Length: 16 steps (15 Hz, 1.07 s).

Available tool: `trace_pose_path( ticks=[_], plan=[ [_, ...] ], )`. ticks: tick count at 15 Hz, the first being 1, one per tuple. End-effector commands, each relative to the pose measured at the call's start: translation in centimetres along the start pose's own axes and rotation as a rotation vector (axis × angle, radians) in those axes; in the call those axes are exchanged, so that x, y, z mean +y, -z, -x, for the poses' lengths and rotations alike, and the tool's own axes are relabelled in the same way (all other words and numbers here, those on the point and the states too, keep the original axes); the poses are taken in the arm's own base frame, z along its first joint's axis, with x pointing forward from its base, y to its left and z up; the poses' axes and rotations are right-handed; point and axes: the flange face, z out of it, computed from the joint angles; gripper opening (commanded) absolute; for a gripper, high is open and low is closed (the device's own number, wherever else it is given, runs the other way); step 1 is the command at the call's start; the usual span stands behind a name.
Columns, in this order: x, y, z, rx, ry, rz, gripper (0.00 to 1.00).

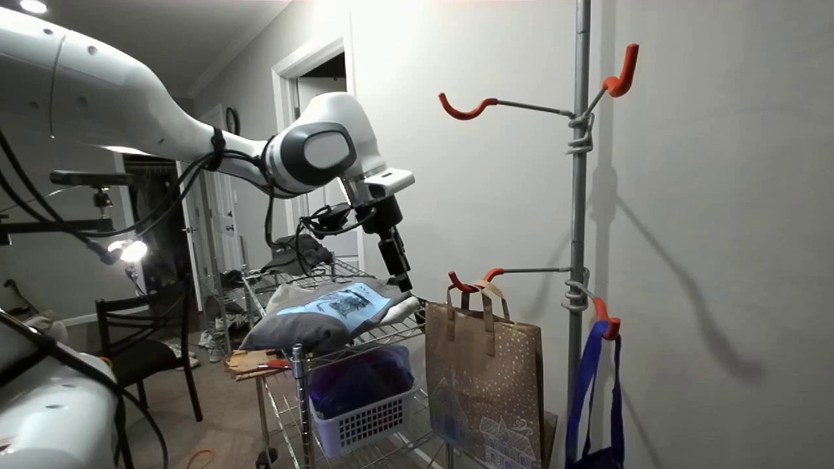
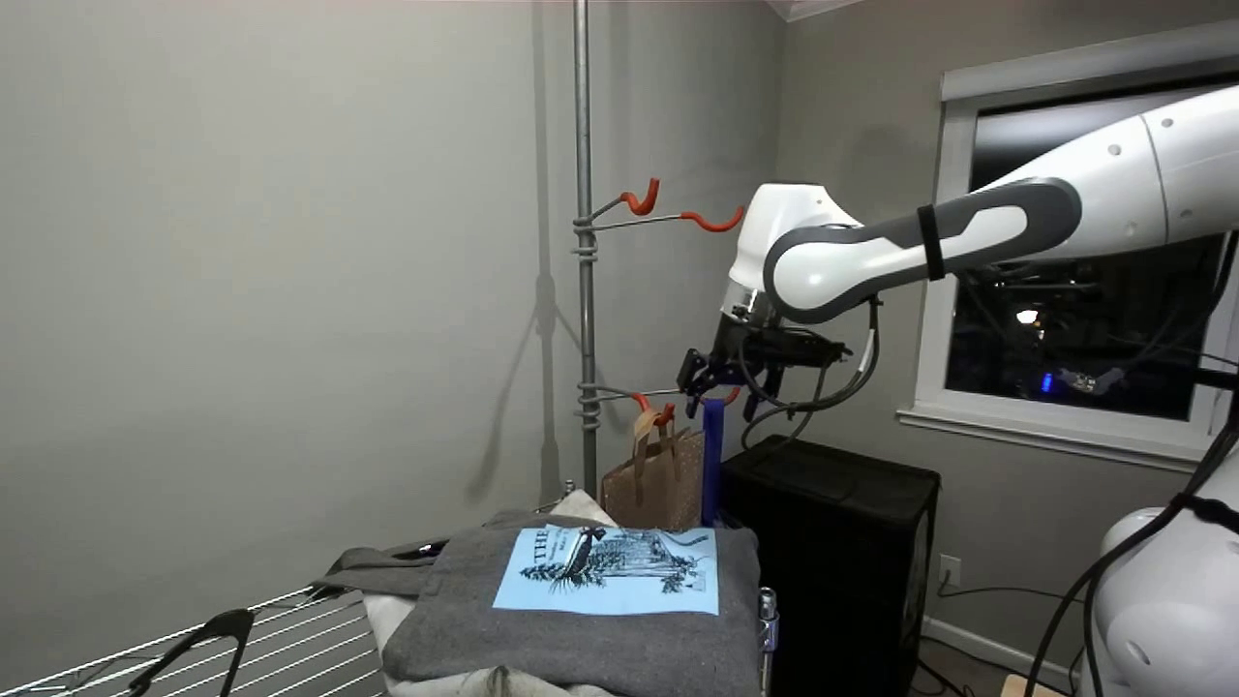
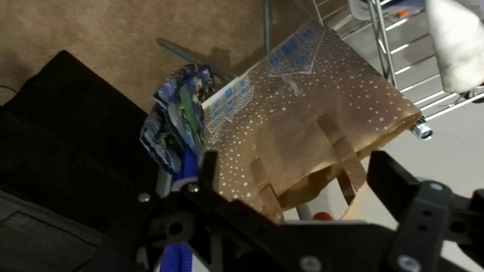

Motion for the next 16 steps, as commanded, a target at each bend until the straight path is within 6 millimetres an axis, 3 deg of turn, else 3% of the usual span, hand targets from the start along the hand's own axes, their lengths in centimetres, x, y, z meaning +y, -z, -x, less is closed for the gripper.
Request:
trace_pose_path(
  ticks=[1, 7, 16],
  plan=[
    [-1.9, -2.4, -0.9, 0.045, -0.011, -0.081, 1.0],
    [-4.4, -6.8, -1.4, 0.126, 0.019, -0.08, 1.0],
    [-6.0, -8.8, -1.2, 0.243, -0.017, -0.05, 1.0]
  ],
)
